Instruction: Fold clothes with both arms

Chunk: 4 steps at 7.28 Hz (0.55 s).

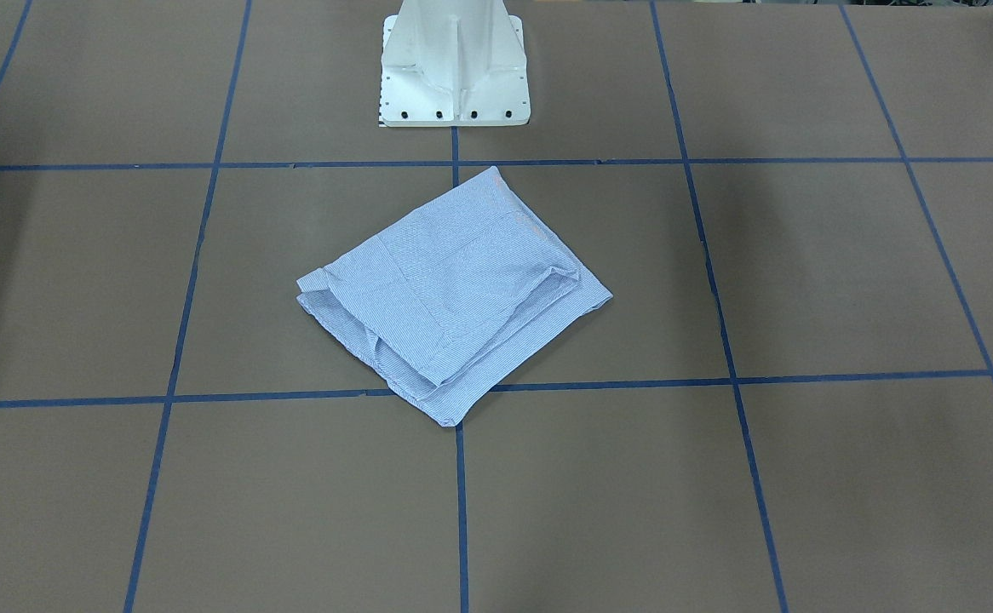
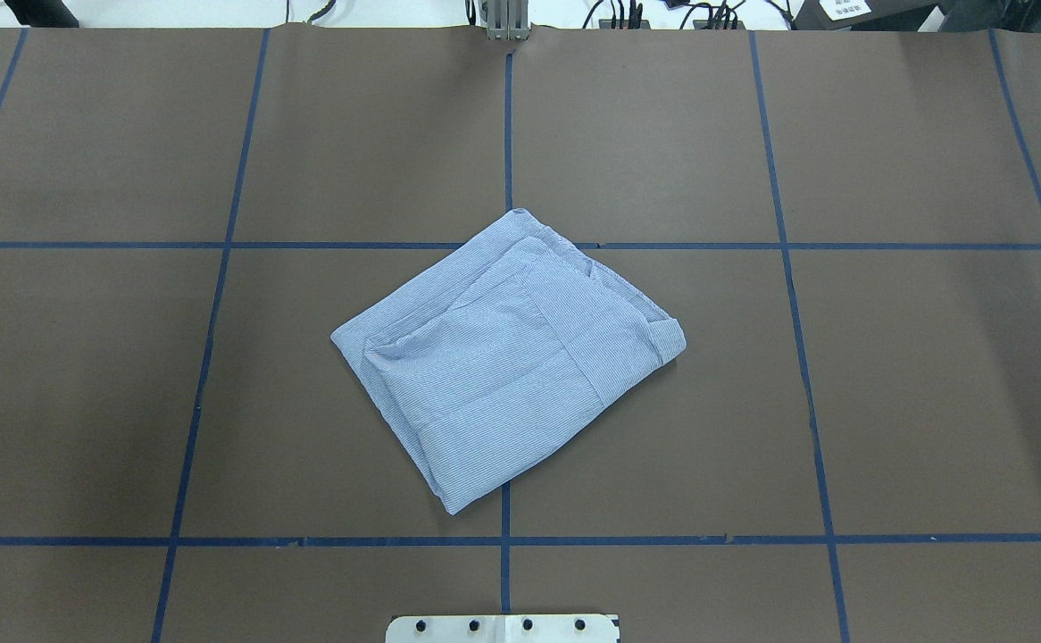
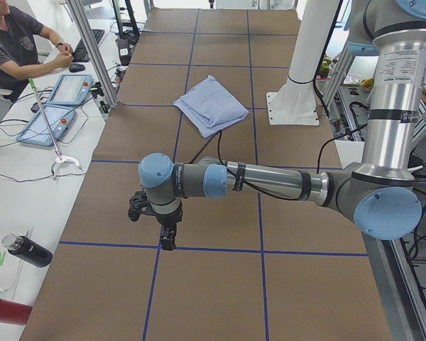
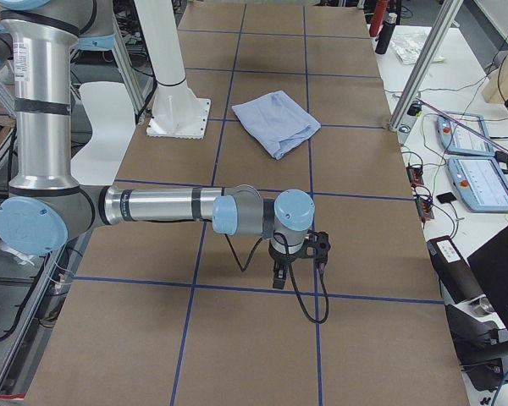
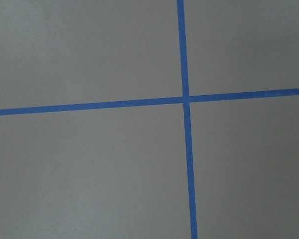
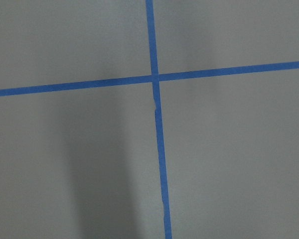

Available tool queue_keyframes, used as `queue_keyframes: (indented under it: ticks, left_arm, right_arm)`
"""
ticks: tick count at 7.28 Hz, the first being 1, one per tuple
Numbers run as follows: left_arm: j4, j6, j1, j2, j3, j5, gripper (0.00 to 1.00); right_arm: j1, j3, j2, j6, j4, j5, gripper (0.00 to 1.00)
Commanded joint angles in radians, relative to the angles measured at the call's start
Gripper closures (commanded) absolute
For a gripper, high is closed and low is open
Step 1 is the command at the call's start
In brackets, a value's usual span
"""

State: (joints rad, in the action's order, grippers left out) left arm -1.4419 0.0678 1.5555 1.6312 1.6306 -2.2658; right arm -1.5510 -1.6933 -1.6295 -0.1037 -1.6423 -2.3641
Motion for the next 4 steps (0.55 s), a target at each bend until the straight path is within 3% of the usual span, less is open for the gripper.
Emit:
queue_keyframes:
  ticks: [1, 4]
  left_arm:
    - [0.0, 0.0, 0.0, 0.001, 0.0, 0.008, 0.01]
    - [-0.002, 0.0, 0.0, 0.001, -0.001, 0.008, 0.01]
  right_arm:
    - [-0.001, 0.001, 0.0, -0.001, 0.002, -0.003, 0.0]
    - [-0.001, 0.001, -0.001, -0.008, 0.002, -0.001, 0.0]
